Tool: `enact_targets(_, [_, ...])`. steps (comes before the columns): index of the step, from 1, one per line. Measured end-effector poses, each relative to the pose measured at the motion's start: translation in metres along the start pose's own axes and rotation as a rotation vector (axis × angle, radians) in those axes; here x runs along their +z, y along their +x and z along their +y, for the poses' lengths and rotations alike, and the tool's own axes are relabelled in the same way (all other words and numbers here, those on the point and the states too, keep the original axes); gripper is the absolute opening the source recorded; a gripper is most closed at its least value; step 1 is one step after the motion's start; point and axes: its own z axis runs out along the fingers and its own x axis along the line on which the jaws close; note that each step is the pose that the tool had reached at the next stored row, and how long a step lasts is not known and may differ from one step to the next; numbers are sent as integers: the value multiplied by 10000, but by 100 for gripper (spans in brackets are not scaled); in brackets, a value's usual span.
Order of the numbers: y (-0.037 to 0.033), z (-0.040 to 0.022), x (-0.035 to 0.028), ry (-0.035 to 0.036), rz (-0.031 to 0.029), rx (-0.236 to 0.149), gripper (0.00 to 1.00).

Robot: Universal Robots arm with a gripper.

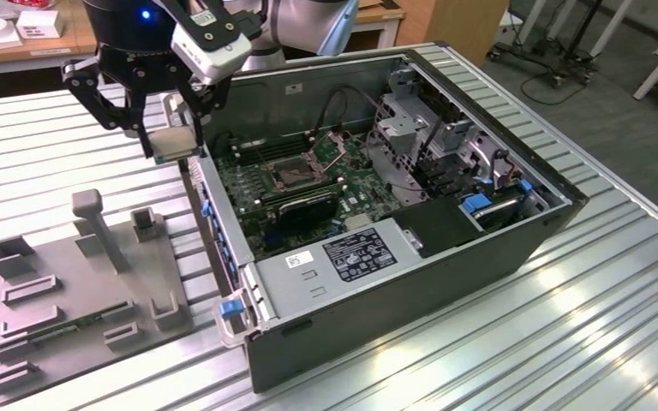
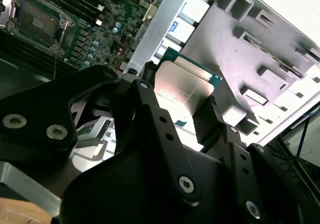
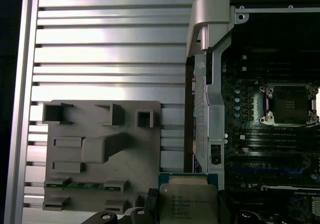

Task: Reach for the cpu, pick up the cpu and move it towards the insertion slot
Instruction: 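Pick up the cpu and move it towards the insertion slot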

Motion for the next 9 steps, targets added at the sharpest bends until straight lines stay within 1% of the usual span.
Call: enact_targets(9, [-17,-1,6,0,0,0,54])
